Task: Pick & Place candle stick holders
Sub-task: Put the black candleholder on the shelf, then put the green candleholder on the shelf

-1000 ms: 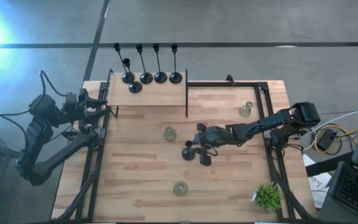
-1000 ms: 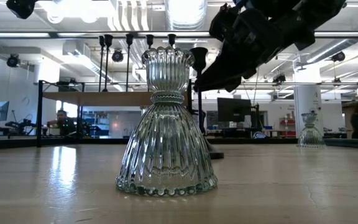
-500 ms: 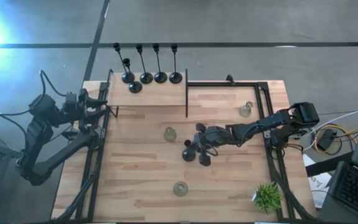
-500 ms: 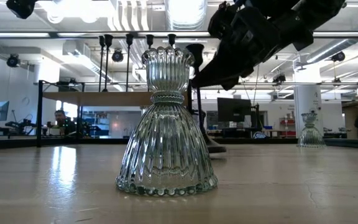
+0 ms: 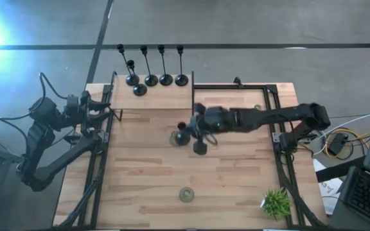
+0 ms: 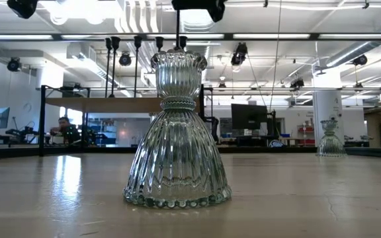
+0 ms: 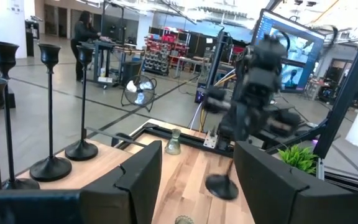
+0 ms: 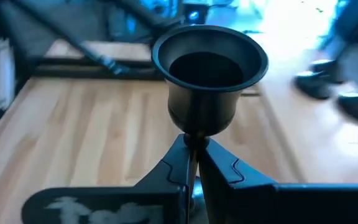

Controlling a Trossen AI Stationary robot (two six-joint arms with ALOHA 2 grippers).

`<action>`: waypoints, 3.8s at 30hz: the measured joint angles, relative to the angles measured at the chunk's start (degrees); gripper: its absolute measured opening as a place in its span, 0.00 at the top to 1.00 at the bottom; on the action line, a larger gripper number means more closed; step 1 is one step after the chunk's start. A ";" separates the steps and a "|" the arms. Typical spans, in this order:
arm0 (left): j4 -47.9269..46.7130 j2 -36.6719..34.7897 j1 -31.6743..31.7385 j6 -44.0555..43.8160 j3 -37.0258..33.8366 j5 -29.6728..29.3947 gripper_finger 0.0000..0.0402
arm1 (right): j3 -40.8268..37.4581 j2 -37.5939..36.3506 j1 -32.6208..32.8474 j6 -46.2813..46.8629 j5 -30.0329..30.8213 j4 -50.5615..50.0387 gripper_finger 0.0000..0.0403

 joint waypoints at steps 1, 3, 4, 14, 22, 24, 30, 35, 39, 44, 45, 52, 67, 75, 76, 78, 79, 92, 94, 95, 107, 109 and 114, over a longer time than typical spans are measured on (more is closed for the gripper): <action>0.00 0.00 0.00 0.00 0.00 -0.08 0.49 | 0.79 0.00 -1.02 -0.01 -0.01 0.07 0.97; 0.02 0.00 0.00 0.26 0.00 -0.26 0.49 | 2.02 0.00 -3.46 0.27 -0.14 0.48 0.97; 0.07 0.00 0.00 0.73 0.00 -0.30 0.49 | 2.38 0.12 -4.91 0.41 -0.88 0.89 0.97; 0.49 0.00 0.02 1.20 0.00 -0.45 0.49 | 7.10 6.86 -17.70 -0.01 -10.85 7.06 0.97; 2.35 0.64 0.02 1.18 0.00 -0.60 0.49 | 17.31 15.66 -22.98 -2.97 -15.24 3.82 0.97; 2.32 0.70 0.02 1.18 0.00 -0.58 0.49 | 20.02 17.57 -24.46 -3.32 -15.94 2.12 0.97; 2.26 0.72 0.02 1.17 0.00 -0.58 0.49 | 27.12 22.41 -27.56 -5.16 -17.32 -2.06 0.97; 1.99 0.72 0.02 1.10 0.00 -0.46 0.49 | 32.28 25.58 -29.14 -6.43 -19.25 -7.23 0.97; 1.99 0.72 0.00 1.09 0.00 -0.38 0.49 | 33.46 26.34 -30.03 -7.53 -19.18 -8.58 0.97; 2.01 0.72 0.00 1.09 0.00 -0.21 0.49 | 33.25 26.25 -31.07 -7.28 -19.55 -8.34 0.97; 2.02 0.72 0.00 1.09 0.00 -0.21 0.49 | 33.19 26.25 -31.23 -7.28 -19.53 -8.35 0.97; 2.32 0.72 0.00 1.09 0.00 -0.23 0.49 | 32.43 26.16 -31.79 -5.73 -19.44 -7.06 0.97; 2.21 0.72 0.00 0.89 0.00 -0.26 0.49 | 29.55 26.05 -32.39 -4.44 -19.64 -4.18 0.97; 2.19 0.72 0.00 0.90 0.00 -0.43 0.49 | 29.55 26.05 -32.39 -4.49 -20.69 -4.33 0.95; 2.19 0.72 0.00 0.90 0.00 -0.45 0.49 | 29.55 26.05 -32.39 -4.49 -20.70 -4.37 0.95; 2.19 0.72 0.00 0.90 0.00 -0.43 0.49 | 29.55 26.05 -32.31 -4.47 -20.81 -4.38 0.93; 2.19 0.72 0.00 0.90 0.00 -0.43 0.49 | 29.55 26.05 -32.26 -4.49 -20.94 -4.38 0.92; 2.19 0.72 0.00 1.07 0.00 -0.41 0.49 | 29.55 26.05 -31.99 -4.73 -21.95 -4.42 0.75; 2.17 0.72 0.00 1.09 0.00 -0.39 0.49 | 29.55 26.05 -31.99 -4.68 -21.96 -4.44 0.71; 2.17 0.72 0.00 1.11 0.00 -0.39 0.49 | 29.55 26.05 -31.99 -4.68 -21.96 -4.46 0.69; 2.14 0.72 0.02 1.16 0.00 -0.19 0.49 | 29.62 24.10 -31.97 -5.10 -21.96 -8.63 0.56; 2.14 0.72 0.02 1.16 0.00 -0.21 0.49 | 29.62 23.45 -31.88 -5.38 -21.98 -10.79 0.55; 2.14 0.72 0.02 1.16 0.00 -0.21 0.49 | 29.63 20.51 -30.92 -8.26 -22.01 -16.15 0.56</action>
